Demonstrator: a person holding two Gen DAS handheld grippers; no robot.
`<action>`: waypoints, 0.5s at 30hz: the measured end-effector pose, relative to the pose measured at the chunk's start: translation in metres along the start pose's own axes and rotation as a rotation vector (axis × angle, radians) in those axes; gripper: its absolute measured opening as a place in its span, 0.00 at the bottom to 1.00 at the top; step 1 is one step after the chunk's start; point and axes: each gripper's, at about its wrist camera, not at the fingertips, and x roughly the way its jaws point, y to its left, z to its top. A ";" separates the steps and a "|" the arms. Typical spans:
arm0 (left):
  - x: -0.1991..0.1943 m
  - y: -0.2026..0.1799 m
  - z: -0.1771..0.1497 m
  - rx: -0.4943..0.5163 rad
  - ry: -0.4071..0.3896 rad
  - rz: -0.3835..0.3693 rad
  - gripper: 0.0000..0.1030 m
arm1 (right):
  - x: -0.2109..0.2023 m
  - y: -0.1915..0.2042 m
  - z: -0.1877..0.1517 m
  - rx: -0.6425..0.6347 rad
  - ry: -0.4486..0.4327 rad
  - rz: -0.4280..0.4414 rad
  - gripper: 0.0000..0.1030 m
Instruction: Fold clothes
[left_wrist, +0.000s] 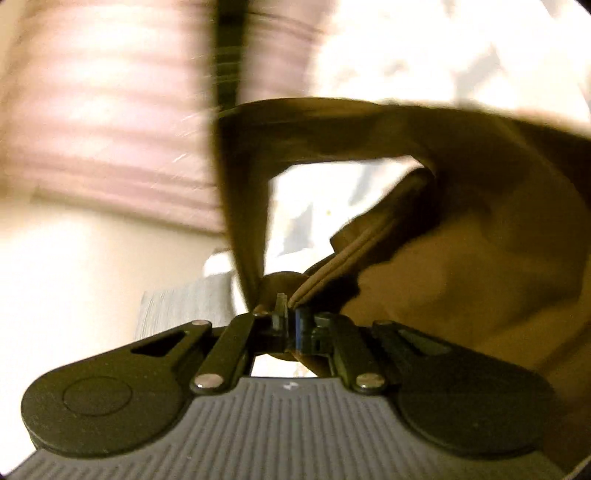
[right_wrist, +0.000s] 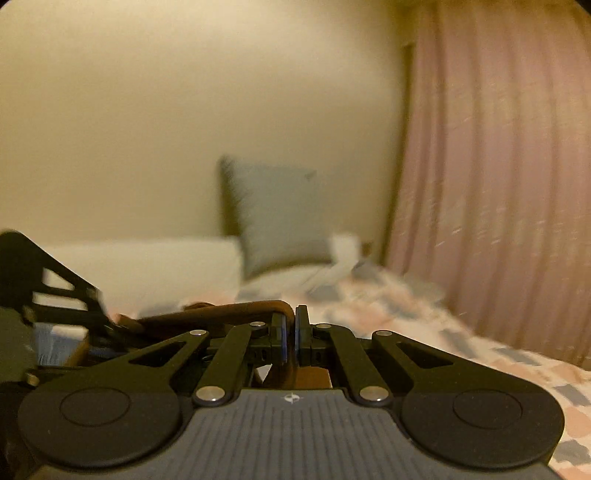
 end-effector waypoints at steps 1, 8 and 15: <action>-0.010 0.018 0.006 -0.108 0.004 -0.017 0.04 | -0.009 -0.005 0.006 0.027 -0.012 -0.045 0.01; -0.052 0.115 0.010 -0.706 0.096 -0.096 0.04 | -0.075 -0.113 0.016 0.439 0.051 -0.278 0.01; -0.101 0.175 -0.009 -1.412 0.066 -0.257 0.01 | -0.212 -0.181 0.006 0.626 -0.014 -0.477 0.02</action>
